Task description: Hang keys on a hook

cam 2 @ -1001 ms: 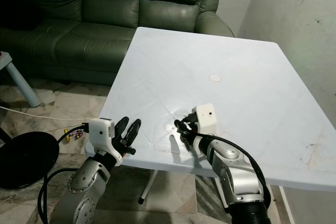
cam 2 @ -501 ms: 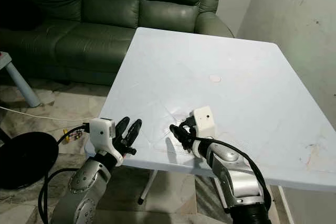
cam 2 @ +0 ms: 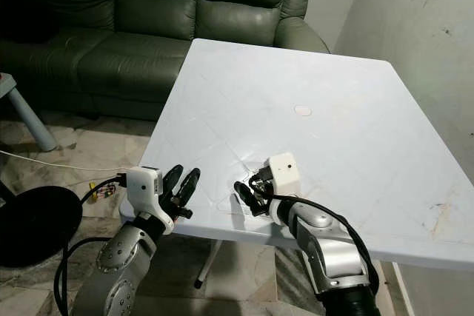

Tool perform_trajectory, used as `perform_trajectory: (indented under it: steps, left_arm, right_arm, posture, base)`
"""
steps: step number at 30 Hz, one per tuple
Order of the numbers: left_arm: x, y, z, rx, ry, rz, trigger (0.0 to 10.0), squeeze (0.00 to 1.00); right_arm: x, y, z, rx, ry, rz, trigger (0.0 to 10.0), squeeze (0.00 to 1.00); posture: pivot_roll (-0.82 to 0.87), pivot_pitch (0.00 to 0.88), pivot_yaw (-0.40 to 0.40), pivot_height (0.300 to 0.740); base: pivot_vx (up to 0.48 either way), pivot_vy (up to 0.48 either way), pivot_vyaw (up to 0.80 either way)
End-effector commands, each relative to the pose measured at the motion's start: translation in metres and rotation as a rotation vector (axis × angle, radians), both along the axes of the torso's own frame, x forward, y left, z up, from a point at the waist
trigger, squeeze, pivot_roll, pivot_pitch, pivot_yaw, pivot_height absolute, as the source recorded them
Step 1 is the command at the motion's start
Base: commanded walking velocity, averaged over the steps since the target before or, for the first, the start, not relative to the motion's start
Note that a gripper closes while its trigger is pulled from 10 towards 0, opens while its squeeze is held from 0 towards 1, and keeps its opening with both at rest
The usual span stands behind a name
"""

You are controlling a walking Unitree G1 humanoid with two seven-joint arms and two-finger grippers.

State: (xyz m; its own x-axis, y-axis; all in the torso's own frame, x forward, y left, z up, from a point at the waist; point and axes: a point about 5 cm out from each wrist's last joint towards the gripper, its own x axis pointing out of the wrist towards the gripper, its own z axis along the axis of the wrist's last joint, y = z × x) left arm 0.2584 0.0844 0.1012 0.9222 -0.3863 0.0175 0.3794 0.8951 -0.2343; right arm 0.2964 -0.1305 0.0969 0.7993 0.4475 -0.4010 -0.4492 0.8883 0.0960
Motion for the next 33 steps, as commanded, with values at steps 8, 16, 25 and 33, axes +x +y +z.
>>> perform_trajectory:
  steps: [8,16,25,33]
  left_arm:
    - [0.0011,-0.008,0.0059,-0.032,-0.015,0.004,10.0,0.0]
    - [0.0019,-0.0081,0.0066,-0.034,-0.016,0.009,10.0,0.0]
    - [0.0019,-0.0075,0.0069,-0.033,-0.017,0.011,10.0,0.0]
    - [0.0014,-0.0074,0.0073,-0.033,-0.017,0.011,10.0,0.0]
  right_arm:
    - [0.0021,-0.0037,-0.0003,0.011,0.033,0.002,10.0,0.0]
    - [0.0024,-0.0062,0.0041,0.004,-0.014,-0.002,0.0,0.0]
    - [0.0017,-0.0065,0.0046,-0.004,-0.023,-0.001,0.0,0.0]
    - [0.0012,-0.0079,0.0037,-0.012,-0.023,-0.003,0.0,0.0]
  posture:
    - [0.16,0.044,-0.113,0.74]
    - [0.16,0.049,-0.114,0.74]
    - [0.16,0.056,-0.113,0.74]
    - [0.16,0.057,-0.114,0.74]
  base:
    - [0.0,0.0,0.0]
    - [0.0,0.0,0.0]
    - [0.0,0.0,0.0]
    - [0.0,0.0,0.0]
